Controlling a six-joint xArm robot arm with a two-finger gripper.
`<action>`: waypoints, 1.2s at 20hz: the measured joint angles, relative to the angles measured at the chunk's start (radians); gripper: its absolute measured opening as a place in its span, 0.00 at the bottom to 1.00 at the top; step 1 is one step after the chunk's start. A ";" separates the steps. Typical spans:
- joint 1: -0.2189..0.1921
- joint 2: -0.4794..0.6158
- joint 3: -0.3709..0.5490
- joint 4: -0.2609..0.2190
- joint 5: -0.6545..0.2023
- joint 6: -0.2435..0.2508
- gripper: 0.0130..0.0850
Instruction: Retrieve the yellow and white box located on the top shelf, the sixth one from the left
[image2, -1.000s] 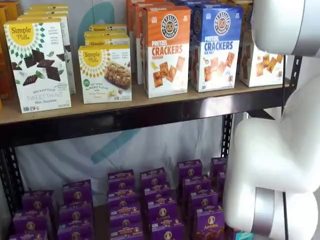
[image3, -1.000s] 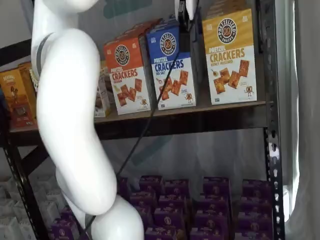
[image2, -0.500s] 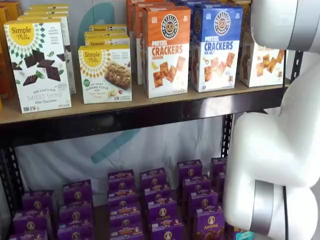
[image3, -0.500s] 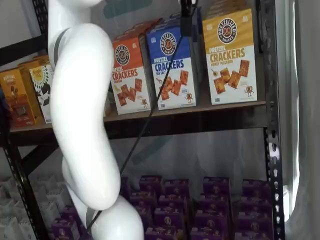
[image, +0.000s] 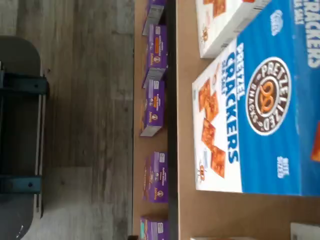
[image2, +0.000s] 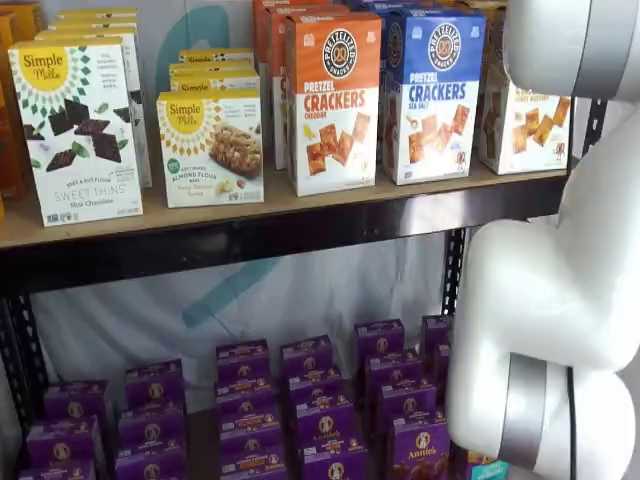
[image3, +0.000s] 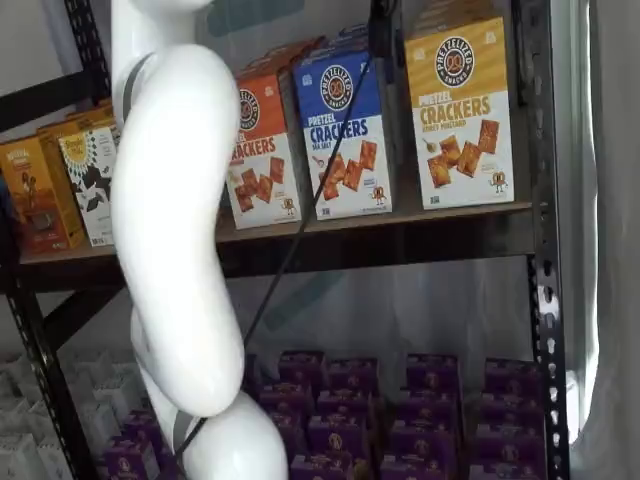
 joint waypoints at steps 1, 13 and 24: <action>-0.005 0.010 -0.015 0.003 0.001 -0.002 1.00; -0.037 0.073 -0.090 0.005 -0.004 -0.033 1.00; -0.030 0.134 -0.155 0.015 -0.012 -0.021 1.00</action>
